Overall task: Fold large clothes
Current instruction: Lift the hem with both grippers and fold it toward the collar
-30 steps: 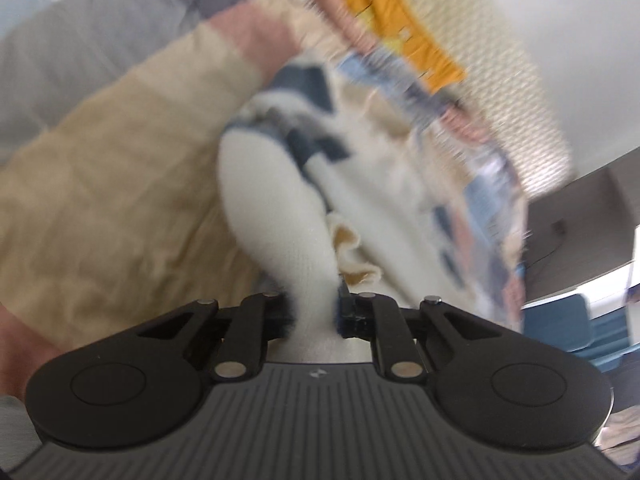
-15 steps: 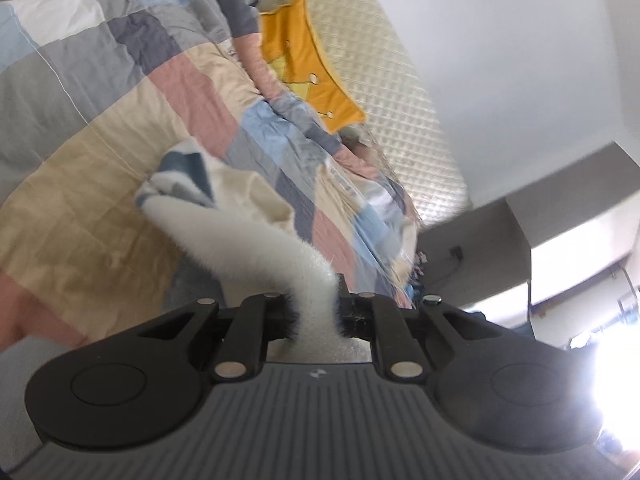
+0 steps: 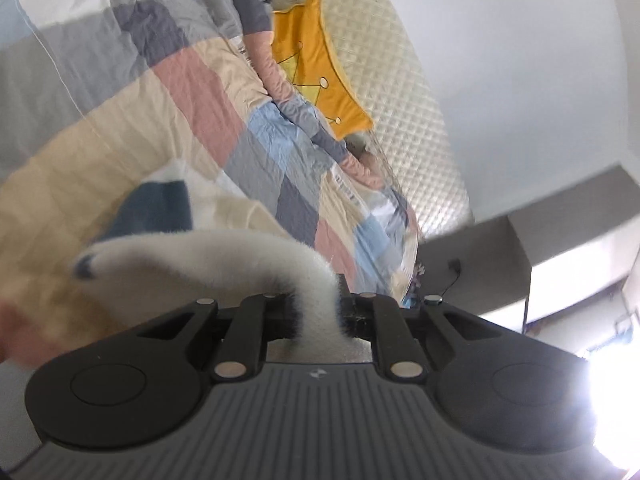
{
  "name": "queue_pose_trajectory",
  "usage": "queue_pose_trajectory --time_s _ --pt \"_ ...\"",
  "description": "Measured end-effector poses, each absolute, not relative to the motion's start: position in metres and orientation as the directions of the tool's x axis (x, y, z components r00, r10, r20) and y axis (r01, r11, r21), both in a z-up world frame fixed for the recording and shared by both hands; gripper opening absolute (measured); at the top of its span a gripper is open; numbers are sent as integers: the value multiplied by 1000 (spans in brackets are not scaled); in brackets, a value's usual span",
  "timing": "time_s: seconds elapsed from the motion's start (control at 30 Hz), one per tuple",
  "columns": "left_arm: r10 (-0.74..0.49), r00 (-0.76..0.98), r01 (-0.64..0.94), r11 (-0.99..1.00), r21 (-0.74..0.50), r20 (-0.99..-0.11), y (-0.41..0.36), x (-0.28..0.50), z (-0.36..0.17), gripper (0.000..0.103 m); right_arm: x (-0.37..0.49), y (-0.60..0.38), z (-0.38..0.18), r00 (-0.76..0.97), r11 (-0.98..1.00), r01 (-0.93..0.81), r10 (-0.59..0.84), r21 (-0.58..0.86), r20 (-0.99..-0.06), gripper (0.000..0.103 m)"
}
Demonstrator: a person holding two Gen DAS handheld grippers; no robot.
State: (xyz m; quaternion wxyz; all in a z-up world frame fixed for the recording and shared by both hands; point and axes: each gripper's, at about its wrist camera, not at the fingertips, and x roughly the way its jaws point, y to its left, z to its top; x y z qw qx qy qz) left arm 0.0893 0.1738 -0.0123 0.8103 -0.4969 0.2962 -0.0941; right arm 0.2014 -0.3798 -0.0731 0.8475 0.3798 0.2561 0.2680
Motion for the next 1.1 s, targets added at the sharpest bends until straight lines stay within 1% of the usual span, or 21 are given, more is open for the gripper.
queue_pose_trajectory --time_s 0.2,0.3,0.43,0.57,0.67,0.77,0.87,0.97,1.1 --pt "-359 839 -173 535 -827 -408 167 183 -32 16 275 -369 -85 765 647 -164 560 745 -318 14" --pt "-317 844 -209 550 -809 -433 166 223 -48 16 307 -367 -103 766 632 -116 548 766 -336 14" --pt "-318 826 -267 505 -821 -465 173 277 -87 16 341 -363 -135 761 631 -51 527 774 -380 14" --pt "-324 802 -333 455 -826 -502 182 320 -137 16 369 -360 -167 739 642 -20 525 766 -422 14" --pt "-330 791 -353 442 -825 -515 186 345 -166 16 389 -359 -188 728 639 -7 531 769 -434 14" --pt "-318 789 -354 464 -812 -525 189 367 -185 16 410 -356 -206 720 634 1 536 773 -440 14" --pt "-309 796 -340 484 -806 -521 189 386 -195 16 429 -355 -218 713 635 -5 544 772 -442 14" --pt "-289 788 -345 526 -777 -545 186 401 -203 16 440 -355 -229 712 624 1 548 782 -438 14" --pt "-307 779 -343 522 -781 -547 189 415 -218 16 448 -355 -248 715 602 29 546 798 -438 14"
